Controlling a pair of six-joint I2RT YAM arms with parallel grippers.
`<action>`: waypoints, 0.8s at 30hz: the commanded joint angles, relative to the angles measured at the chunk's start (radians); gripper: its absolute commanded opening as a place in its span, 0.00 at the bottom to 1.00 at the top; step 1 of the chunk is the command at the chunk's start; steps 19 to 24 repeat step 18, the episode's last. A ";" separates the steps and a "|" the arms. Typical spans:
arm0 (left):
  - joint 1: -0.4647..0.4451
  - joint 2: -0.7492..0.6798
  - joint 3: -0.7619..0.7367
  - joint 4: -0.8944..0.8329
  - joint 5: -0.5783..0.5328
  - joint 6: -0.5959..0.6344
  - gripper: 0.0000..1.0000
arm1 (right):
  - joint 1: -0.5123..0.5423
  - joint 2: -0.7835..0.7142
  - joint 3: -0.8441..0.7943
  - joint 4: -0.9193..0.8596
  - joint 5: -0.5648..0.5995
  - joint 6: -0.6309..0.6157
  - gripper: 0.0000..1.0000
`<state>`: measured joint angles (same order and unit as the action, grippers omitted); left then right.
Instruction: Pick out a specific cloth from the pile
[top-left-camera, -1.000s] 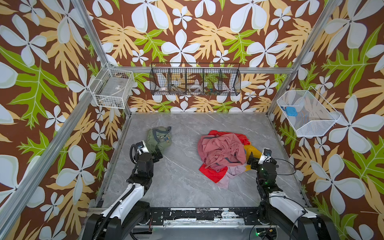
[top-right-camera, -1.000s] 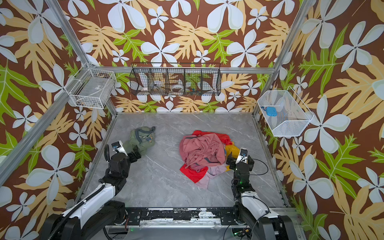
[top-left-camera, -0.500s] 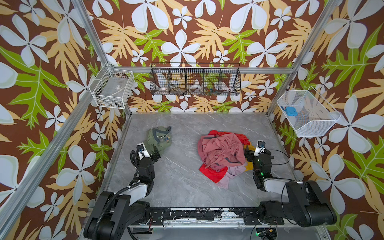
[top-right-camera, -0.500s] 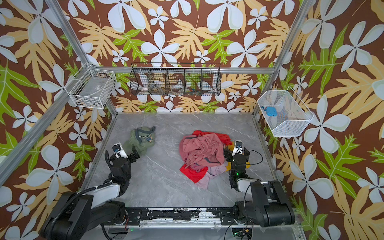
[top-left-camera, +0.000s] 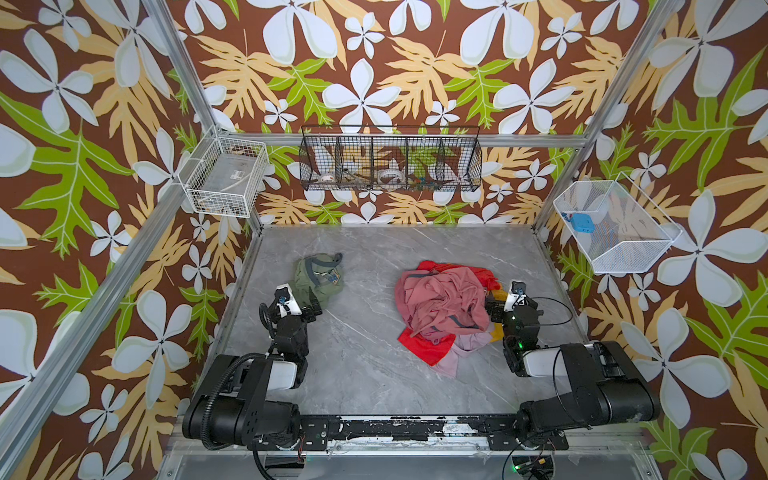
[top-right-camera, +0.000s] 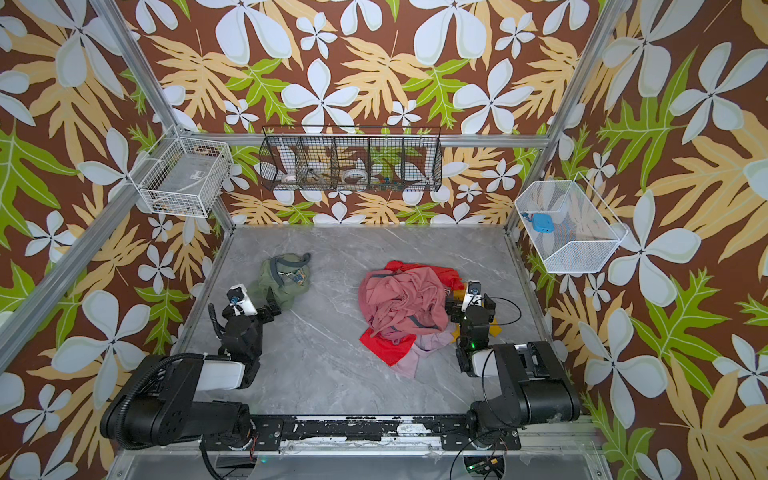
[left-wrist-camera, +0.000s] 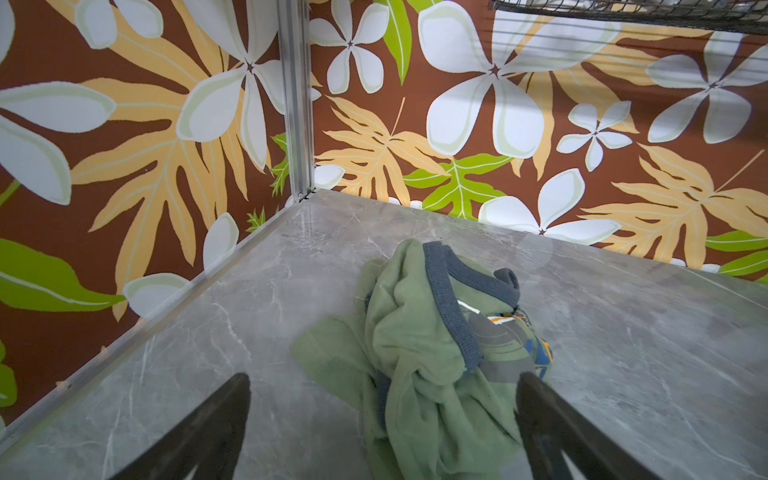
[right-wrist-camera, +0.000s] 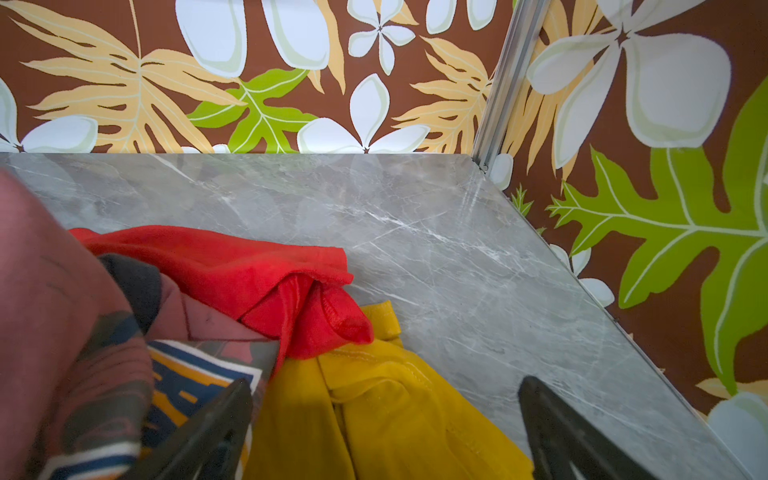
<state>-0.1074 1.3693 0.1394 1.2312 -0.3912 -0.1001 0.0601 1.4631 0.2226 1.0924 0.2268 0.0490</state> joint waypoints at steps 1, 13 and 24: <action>0.002 0.004 0.000 0.053 0.006 0.008 1.00 | 0.000 0.000 0.003 0.033 -0.010 0.003 1.00; 0.002 0.002 0.003 0.045 0.008 0.008 1.00 | 0.001 0.000 0.003 0.033 -0.009 0.003 1.00; 0.002 0.002 0.001 0.046 0.006 0.007 1.00 | 0.000 0.000 0.002 0.033 -0.009 0.004 0.99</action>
